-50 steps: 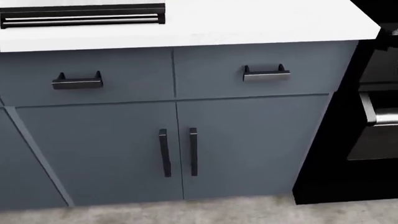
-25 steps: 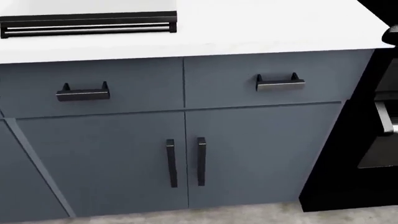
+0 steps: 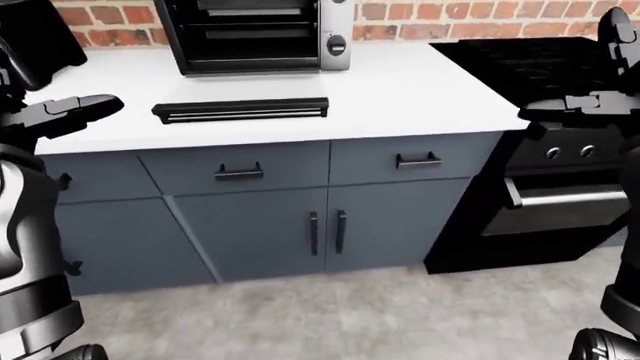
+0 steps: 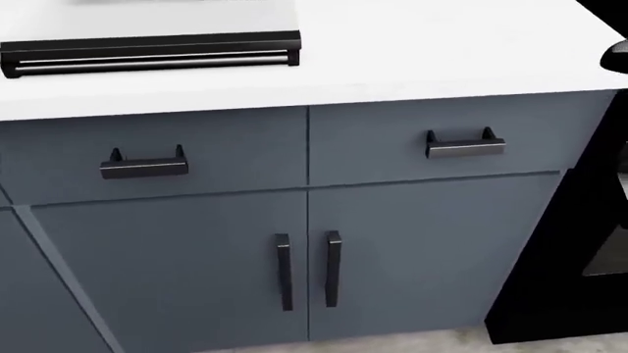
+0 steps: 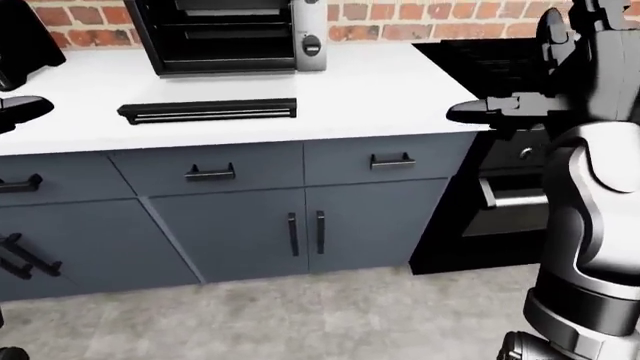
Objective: Close the toaster oven door.
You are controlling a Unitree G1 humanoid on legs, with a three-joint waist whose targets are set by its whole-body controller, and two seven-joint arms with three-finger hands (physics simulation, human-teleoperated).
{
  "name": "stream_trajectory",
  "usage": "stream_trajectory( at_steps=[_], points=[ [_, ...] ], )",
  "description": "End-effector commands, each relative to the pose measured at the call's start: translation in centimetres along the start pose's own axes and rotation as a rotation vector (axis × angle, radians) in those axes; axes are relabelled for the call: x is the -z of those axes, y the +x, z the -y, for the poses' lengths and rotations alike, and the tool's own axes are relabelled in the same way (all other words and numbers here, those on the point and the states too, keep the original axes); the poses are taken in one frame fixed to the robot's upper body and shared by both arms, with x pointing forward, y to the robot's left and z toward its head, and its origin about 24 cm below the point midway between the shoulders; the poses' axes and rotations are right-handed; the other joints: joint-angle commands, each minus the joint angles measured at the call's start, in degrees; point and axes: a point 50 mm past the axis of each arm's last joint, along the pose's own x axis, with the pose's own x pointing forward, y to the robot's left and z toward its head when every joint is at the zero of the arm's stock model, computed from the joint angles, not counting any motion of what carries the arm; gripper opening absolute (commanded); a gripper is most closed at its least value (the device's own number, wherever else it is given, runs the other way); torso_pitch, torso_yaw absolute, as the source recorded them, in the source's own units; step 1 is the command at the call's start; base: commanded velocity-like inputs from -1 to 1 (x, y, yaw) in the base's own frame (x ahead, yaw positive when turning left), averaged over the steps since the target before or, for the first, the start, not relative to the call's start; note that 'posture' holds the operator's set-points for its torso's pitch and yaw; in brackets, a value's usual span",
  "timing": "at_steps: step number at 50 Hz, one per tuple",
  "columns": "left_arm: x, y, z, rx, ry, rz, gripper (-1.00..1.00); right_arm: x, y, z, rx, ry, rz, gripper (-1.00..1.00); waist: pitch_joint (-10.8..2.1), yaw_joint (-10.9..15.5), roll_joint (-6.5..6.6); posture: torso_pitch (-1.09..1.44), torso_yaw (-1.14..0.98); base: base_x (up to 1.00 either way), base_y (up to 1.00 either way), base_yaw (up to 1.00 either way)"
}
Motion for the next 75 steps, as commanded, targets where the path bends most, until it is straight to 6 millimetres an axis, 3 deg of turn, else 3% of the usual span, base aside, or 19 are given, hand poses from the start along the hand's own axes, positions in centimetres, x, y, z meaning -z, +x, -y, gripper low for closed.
stream_trajectory(
  at_steps=[1, 10, 14, 15, 24, 27, 28, 30, 36, 40, 41, 49, 53, 54, 62, 66, 67, 68, 75],
  points=[
    [-2.07, 0.32, 0.31, 0.014, -0.008, 0.089, 1.0, -1.45, 0.12, 0.39, 0.015, -0.012, 0.063, 1.0, -1.49, -0.11, -1.22, 0.0, 0.0, 0.08, 0.12, 0.0],
    [-2.08, 0.28, 0.31, 0.014, -0.008, 0.09, 1.0, -1.47, 0.13, 0.39, 0.013, -0.01, 0.064, 1.0, -0.65, -0.65, 3.17, 0.0, 0.0, 0.08, 0.11, 0.0],
    [-2.12, 0.32, 0.26, 0.012, -0.008, 0.091, 1.0, -1.54, 0.1, 0.38, 0.011, -0.01, 0.065, 1.0, -1.89, -1.06, 9.54, 0.0, 0.0, 0.08, 0.11, 0.0],
    [-2.07, 0.29, 0.25, 0.012, -0.008, 0.09, 1.0, -1.55, 0.09, 0.37, 0.011, -0.01, 0.065, 1.0, -1.29, -0.67, 6.86, 0.0, 0.0, 0.08, 0.12, 0.0],
    [-2.13, 0.35, 0.21, 0.011, -0.007, 0.09, 1.0, -1.56, 0.07, 0.4, 0.012, -0.01, 0.066, 1.0, -0.75, -0.3, 2.9, 0.0, 0.0, 0.09, 0.11, 0.0],
    [-2.03, 0.31, 0.22, 0.011, -0.007, 0.089, 1.0, -1.55, 0.05, 0.38, 0.011, -0.01, 0.065, 1.0, -1.64, -0.12, -1.65, 0.0, 0.0, 0.08, 0.11, 0.0],
    [-2.01, 0.26, 0.23, 0.013, -0.007, 0.089, 1.0, -1.53, 0.03, 0.39, 0.012, -0.01, 0.065, 1.0, -0.98, -0.7, 1.1, 0.0, 0.0, 0.09, 0.1, 0.0],
    [-2.07, 0.29, 0.25, 0.013, -0.007, 0.089, 1.0, -1.56, 0.03, 0.41, 0.012, -0.01, 0.065, 1.0, -1.25, -0.56, 0.17, 0.0, 0.0, 0.08, 0.11, 0.0],
    [-1.98, 0.26, 0.26, 0.013, -0.007, 0.087, 1.0, -1.54, 0.04, 0.42, 0.013, -0.01, 0.064, 1.0, -0.56, -0.7, 3.36, 0.0, 0.0, 0.09, 0.11, 0.0],
    [-1.98, 0.26, 0.25, 0.013, -0.007, 0.088, 1.0, -1.49, 0.01, 0.41, 0.012, -0.01, 0.064, 1.0, -1.19, -1.13, 9.18, 0.0, 0.0, 0.09, 0.11, 0.0],
    [-1.95, 0.22, 0.24, 0.012, -0.007, 0.088, 1.0, -1.53, 0.03, 0.43, 0.013, -0.01, 0.064, 1.0, -0.91, -0.69, 6.87, 0.0, 0.0, 0.09, 0.11, 0.0],
    [-2.08, 0.28, 0.24, 0.012, -0.006, 0.09, 1.0, -1.56, 0.05, 0.45, 0.012, -0.01, 0.066, 1.0, -0.85, -0.44, 3.75, 0.0, 0.0, 0.09, 0.11, 0.0],
    [-2.06, 0.21, 0.21, 0.011, -0.006, 0.089, 1.0, -1.44, -0.01, 0.36, 0.008, -0.01, 0.066, 1.0, -1.53, -0.09, -1.37, 0.0, 0.0, 0.11, 0.1, 0.0],
    [-2.05, 0.2, 0.18, 0.011, -0.006, 0.089, 1.0, -1.44, -0.02, 0.35, 0.007, -0.01, 0.067, 1.0, -0.93, -0.56, 0.95, 0.0, 0.0, 0.14, 0.1, 0.0],
    [-2.11, 0.26, 0.19, 0.01, -0.005, 0.089, 1.0, -1.49, -0.02, 0.4, 0.009, -0.009, 0.067, 1.0, -0.25, -0.8, 3.41, 0.0, 0.0, 0.16, 0.1, 0.0],
    [-2.1, 0.32, 0.17, 0.009, -0.007, 0.09, 1.0, -1.46, 0.01, 0.38, 0.006, -0.008, 0.066, 1.0, -1.74, -1.17, 9.92, 0.0, 0.0, 0.16, 0.09, 0.0],
    [-2.11, 0.29, 0.16, 0.009, -0.007, 0.09, 1.0, -1.48, 0.0, 0.38, 0.006, -0.008, 0.067, 1.0, -0.74, -0.69, 6.98, 0.0, 0.0, 0.16, 0.09, 0.0],
    [-2.14, 0.28, 0.14, 0.009, -0.007, 0.09, 1.0, -1.51, 0.01, 0.38, 0.006, -0.008, 0.067, 1.0, -0.75, -0.98, 8.03, 0.0, 0.0, 0.16, 0.09, 0.0],
    [-2.17, 0.35, 0.2, 0.009, -0.006, 0.091, 1.0, -1.65, 0.03, 0.4, 0.006, -0.007, 0.069, 1.0, -0.35, -0.21, 3.9, 0.0, 0.0, 0.17, 0.09, 0.0]
  ],
)
